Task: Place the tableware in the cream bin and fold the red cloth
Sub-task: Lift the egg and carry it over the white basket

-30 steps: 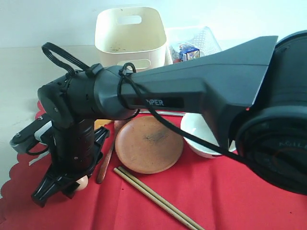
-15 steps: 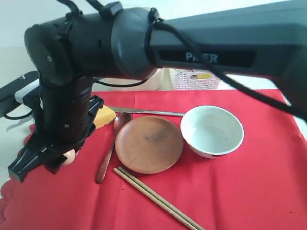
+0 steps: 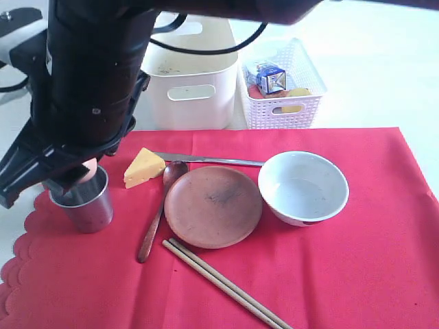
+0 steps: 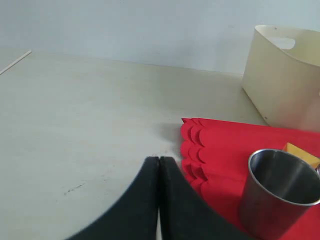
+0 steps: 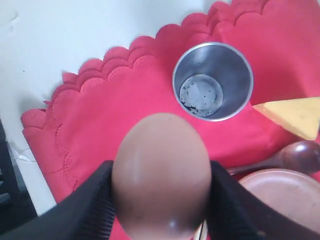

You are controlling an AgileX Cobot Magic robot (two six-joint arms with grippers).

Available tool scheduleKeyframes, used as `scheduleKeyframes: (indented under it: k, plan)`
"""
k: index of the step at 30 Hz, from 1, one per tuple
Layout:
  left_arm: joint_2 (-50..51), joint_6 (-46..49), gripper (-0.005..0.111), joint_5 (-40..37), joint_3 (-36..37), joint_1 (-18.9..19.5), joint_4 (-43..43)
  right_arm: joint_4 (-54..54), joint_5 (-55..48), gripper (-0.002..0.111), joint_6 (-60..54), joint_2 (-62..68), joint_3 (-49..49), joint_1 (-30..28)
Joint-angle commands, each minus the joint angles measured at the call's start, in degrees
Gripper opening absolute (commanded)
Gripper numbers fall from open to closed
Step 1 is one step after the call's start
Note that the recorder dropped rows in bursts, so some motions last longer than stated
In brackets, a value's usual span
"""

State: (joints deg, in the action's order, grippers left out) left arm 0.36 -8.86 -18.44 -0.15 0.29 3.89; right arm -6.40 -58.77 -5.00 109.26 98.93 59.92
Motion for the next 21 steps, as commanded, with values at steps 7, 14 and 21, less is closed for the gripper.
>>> scheduleKeyframes:
  k: [7, 14, 21]
  plan:
    - [-0.4, -0.1, 0.001, 0.2, 0.1, -0.4, 0.0, 1.0, -0.2, 0.000, -0.5, -10.5, 0.0, 0.1]
    - [-0.4, -0.1, 0.001, 0.2, 0.1, -0.4, 0.0, 8.8, -0.4, 0.000, 0.3, -15.3, 0.0, 0.1]
    - [-0.4, -0.1, 0.001, 0.2, 0.1, -0.4, 0.0, 11.4, -1.1, 0.000, 0.8, -15.8, 0.0, -6.0]
